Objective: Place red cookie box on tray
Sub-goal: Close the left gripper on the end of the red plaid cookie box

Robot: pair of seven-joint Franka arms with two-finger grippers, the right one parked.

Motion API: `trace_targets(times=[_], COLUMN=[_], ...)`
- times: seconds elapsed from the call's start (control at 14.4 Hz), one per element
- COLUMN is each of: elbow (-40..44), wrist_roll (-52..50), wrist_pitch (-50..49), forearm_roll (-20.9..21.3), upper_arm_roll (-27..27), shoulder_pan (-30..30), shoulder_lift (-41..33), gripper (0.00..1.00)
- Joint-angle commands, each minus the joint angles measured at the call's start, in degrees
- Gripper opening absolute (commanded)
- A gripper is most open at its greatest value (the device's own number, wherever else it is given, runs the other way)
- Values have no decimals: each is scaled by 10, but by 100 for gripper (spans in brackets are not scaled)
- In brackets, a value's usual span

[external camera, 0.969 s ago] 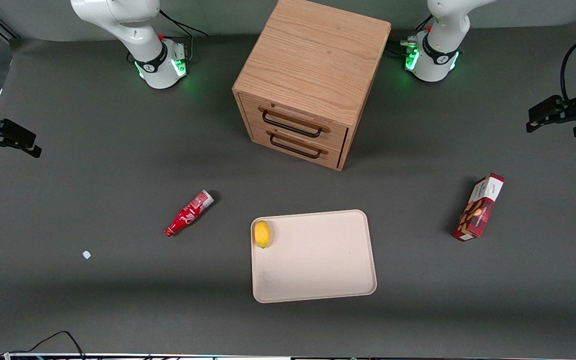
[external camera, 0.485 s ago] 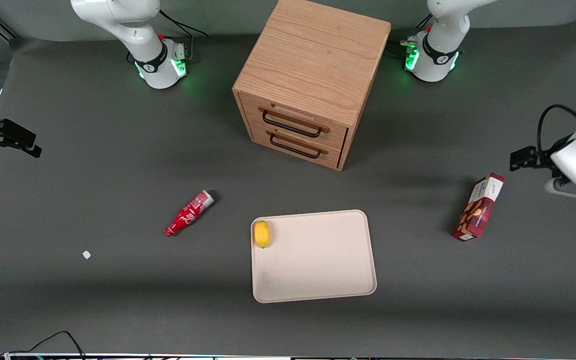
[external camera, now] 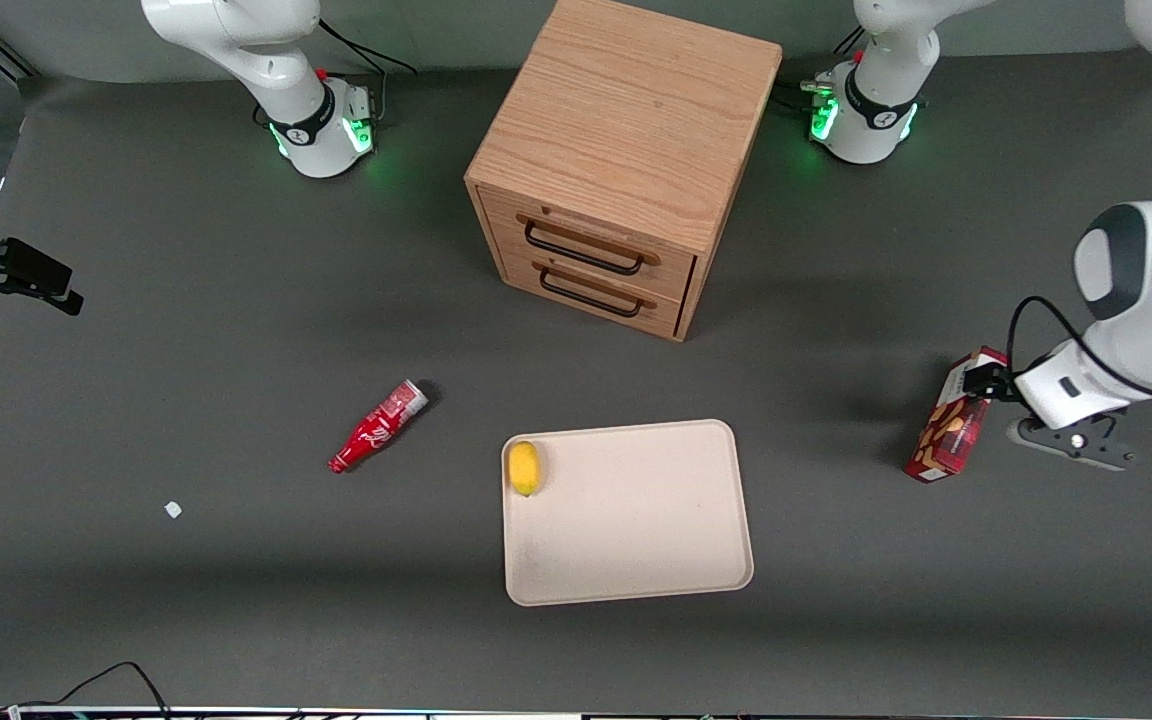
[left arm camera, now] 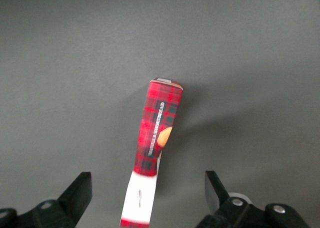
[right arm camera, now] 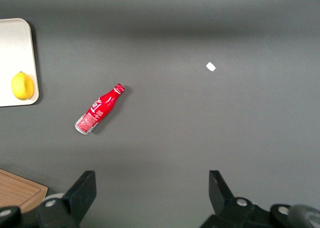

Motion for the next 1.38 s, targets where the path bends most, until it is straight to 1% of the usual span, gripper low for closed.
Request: trace_targets(times=[0.0,0.14,0.21,0.83,1.04,1.18,1.25,1.32], elbow=[-64,-79,-81,-81,-81,-81,-81,-81], wrist_roll=[30,60,68,61,61,61,61,61], wrist_pitch=[81,132,147,168,173,173,173,173], forearm_roll=[23,25,25,17,17,17,17,17], upper_arm_roll=[18,51,59,60,69,69,69,69], shoulder_pan=[-8,-21,-26,-40,-45,-45,-45,-44], shoulder_lift=[-5,15,24,57,62,63,64,64], gripper=[100,100,100,100,100,95,91,84])
